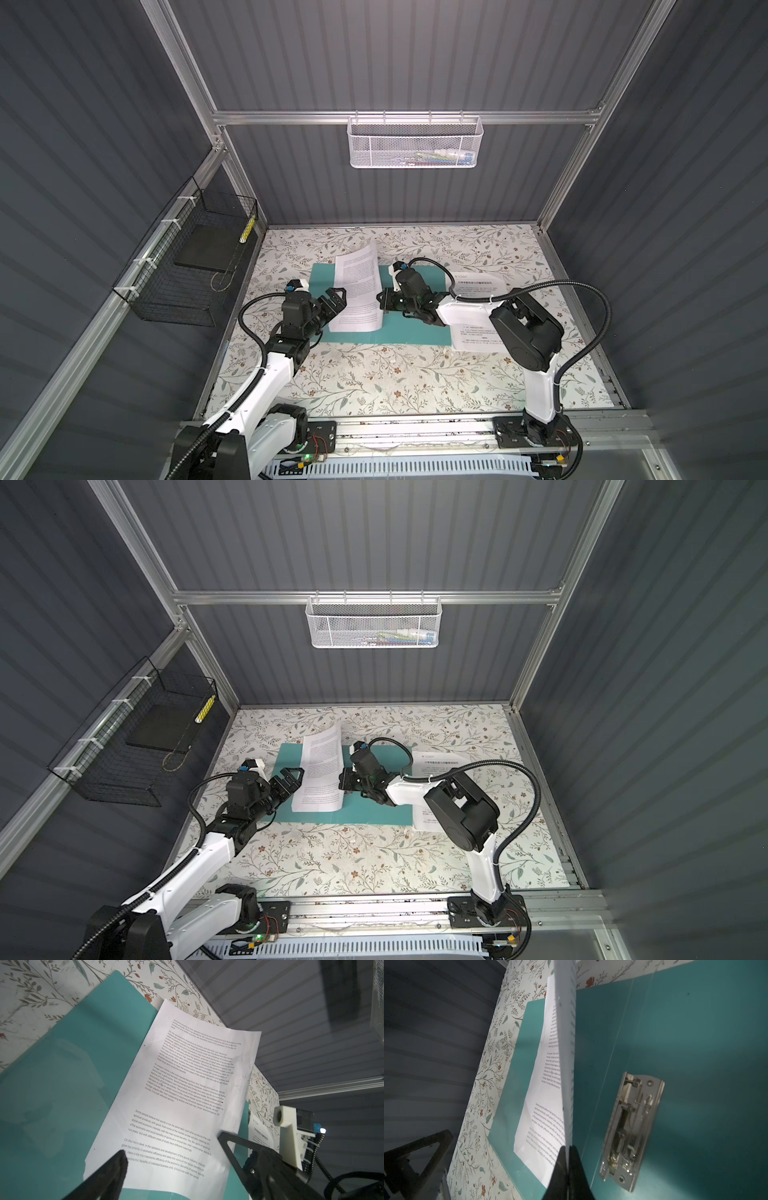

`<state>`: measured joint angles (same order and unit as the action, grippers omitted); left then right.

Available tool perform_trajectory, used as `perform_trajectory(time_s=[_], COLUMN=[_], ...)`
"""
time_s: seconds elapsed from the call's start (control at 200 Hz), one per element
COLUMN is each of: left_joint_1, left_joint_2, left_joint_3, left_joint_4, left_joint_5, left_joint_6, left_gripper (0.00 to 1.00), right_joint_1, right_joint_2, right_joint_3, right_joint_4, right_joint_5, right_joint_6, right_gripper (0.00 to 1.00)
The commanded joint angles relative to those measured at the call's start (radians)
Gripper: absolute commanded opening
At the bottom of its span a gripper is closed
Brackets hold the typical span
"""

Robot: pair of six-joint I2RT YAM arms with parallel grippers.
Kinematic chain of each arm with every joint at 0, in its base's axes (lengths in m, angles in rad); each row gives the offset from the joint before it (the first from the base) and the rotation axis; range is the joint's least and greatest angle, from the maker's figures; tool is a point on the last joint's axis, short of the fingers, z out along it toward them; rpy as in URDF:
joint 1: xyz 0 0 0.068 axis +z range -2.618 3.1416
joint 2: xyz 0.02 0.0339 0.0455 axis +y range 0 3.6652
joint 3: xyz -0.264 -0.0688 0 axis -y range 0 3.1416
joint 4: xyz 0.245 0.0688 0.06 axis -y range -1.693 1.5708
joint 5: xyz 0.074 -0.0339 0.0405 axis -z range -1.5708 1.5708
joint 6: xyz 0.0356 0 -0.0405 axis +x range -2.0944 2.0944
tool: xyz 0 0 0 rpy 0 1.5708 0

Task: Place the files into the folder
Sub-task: 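Lower the sheet onto the folder beside the metal clip with the right gripper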

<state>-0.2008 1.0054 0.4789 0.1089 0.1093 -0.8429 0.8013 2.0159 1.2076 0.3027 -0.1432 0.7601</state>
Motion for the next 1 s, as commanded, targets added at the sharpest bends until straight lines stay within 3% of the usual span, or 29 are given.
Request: perform_trajectory(time_s=[0.0, 0.996], left_joint_1=[0.009, 0.009], left_joint_2=[-0.004, 0.002], left_joint_3=[-0.015, -0.017], left_joint_4=[0.003, -0.007], left_joint_5=[0.007, 0.000], left_joint_6=[-0.002, 0.010], left_gripper=[0.99, 0.98], right_joint_1=[0.006, 0.028], right_joint_2=[0.035, 0.143], right_joint_3=[0.026, 0.122], right_joint_4=[0.012, 0.005], right_joint_5=[-0.029, -0.110], right_joint_6=[0.032, 0.076], right_gripper=[0.00, 0.00])
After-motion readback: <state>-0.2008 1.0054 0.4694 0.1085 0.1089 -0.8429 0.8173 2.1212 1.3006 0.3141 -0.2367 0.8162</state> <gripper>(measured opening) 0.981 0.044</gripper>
